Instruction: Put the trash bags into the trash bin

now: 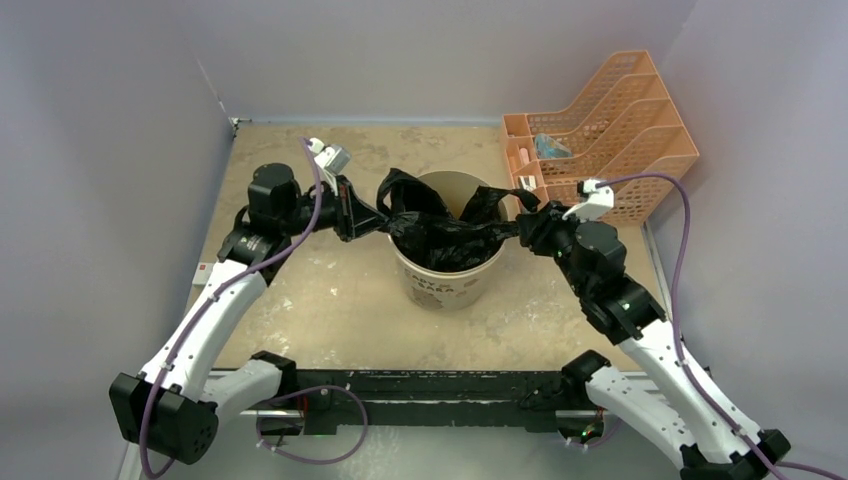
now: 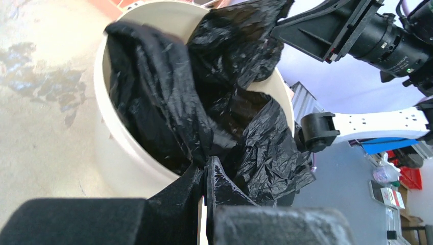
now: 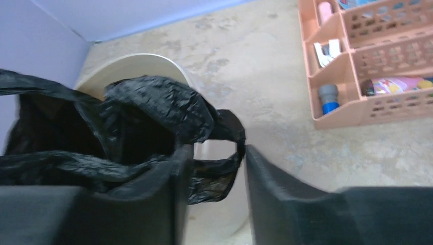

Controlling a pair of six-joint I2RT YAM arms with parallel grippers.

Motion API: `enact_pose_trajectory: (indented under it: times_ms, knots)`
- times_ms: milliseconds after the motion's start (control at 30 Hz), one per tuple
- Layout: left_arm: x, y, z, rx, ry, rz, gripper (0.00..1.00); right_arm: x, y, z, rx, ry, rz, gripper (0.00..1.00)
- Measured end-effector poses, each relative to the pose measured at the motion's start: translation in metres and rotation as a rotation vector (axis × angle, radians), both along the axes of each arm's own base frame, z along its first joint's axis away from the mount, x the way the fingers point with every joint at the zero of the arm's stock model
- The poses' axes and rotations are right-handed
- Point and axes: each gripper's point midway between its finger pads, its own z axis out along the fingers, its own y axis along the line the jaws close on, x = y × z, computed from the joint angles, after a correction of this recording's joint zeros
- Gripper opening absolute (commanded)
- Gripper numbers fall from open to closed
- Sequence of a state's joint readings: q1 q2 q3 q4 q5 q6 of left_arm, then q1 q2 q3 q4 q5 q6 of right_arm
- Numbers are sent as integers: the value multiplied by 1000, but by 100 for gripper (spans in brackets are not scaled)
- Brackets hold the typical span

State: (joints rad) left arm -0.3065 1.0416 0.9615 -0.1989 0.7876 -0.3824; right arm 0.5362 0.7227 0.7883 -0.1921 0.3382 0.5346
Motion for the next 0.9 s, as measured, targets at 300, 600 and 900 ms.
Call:
enact_pose_trajectory:
  times_ms: [300, 600, 900]
  knots:
    - [-6, -9, 33, -26, -58, -103, 0, 0, 18, 45, -117, -149, 175, 72]
    - [-11, -9, 43, -11, -59, -140, 0, 37, 32, 36, -354, -112, 237, 74]
    - [-15, -9, 42, -3, -51, -157, 0, 46, 23, 51, -418, -136, 193, 80]
